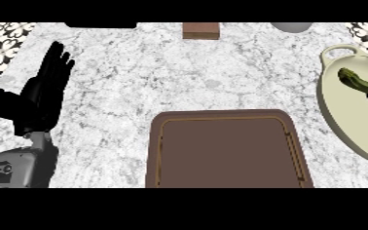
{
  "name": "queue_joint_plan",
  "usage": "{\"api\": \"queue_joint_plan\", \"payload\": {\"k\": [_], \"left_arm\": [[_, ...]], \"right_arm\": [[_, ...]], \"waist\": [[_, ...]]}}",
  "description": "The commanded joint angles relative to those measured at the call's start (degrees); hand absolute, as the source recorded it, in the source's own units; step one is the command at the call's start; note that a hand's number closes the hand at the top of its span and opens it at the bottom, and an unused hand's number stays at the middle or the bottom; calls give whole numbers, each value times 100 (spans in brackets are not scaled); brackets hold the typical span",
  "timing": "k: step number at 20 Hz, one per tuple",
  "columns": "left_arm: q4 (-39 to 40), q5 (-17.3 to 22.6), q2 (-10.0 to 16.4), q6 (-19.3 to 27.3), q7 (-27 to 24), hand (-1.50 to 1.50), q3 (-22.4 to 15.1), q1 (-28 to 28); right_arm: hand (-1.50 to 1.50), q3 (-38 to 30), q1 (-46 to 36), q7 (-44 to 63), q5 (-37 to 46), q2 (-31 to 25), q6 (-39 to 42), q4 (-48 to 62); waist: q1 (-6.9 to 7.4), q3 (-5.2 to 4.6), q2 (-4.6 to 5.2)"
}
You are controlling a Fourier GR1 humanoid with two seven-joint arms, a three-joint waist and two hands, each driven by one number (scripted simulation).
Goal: Pick the squash from the tray and place it in the pot
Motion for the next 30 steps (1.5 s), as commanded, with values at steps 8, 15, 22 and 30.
{"api": "queue_joint_plan", "payload": {"k": [8, 15, 22, 30], "left_arm": [[-19, 46, 1, -60, 40, 0, 50, -12], [160, -60, -100, -11, -191, 0, 34, 78], [67, -25, -78, -32, -92, 0, 87, -27], [-52, -192, -146, 92, 68, 0, -36, -87]], "right_arm": [[-150, -451, -1113, -1506, -1103, 84, 1398, 2245], [-150, -1358, -1425, -1653, -2178, -532, 2520, 2873], [-150, -1734, -1105, -2261, -2479, -1435, 3353, 3828], [-150, -1849, -705, -2604, -2569, -2304, 4276, 4329]], "waist": [[24, 10, 14], [-65, 2, -5], [-57, 7, 8], [-53, 22, 17]]}}
